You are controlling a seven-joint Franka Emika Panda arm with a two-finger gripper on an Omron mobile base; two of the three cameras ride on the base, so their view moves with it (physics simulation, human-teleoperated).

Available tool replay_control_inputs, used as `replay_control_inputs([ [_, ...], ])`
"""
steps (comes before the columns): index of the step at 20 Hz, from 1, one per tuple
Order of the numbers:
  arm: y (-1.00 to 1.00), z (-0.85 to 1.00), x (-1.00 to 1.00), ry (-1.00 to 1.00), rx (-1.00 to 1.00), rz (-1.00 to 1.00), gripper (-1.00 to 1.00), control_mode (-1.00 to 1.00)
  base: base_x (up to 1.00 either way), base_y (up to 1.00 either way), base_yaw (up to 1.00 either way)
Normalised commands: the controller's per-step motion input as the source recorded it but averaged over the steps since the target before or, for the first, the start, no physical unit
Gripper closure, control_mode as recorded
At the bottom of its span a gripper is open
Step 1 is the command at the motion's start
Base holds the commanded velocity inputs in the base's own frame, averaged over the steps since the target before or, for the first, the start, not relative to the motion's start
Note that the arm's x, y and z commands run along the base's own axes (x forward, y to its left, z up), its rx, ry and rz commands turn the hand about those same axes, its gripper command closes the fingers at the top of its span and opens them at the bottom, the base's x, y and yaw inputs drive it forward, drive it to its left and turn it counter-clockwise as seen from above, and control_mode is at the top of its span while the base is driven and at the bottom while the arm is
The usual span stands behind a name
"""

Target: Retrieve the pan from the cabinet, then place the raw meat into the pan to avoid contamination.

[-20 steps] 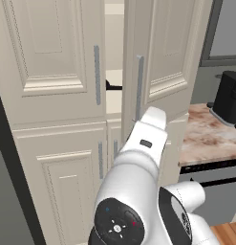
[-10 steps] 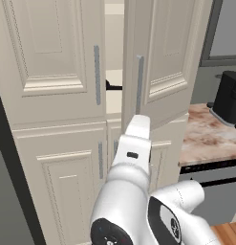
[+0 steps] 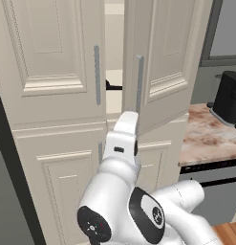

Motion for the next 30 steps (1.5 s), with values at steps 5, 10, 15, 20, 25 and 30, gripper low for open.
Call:
replay_control_inputs([
  [5,0.12,0.00,0.35,0.00,-0.04,-0.07,-1.00,-1.00,0.00,0.00,0.00],
  [10,0.04,-0.06,0.39,0.00,-0.02,-0.05,-1.00,-1.00,0.00,0.00,0.00],
  [15,0.04,-0.12,0.39,-0.02,-0.02,-0.05,-1.00,-1.00,0.00,0.00,0.00],
  [20,0.03,-0.16,0.38,-0.03,-0.01,-0.04,-1.00,-1.00,0.00,0.00,0.00],
  [25,0.03,-0.17,0.39,-0.03,-0.01,-0.04,-1.00,-1.00,0.00,0.00,0.00],
  [30,0.02,-0.16,0.37,-0.03,-0.01,-0.04,-1.00,-1.00,0.00,0.00,0.00],
])
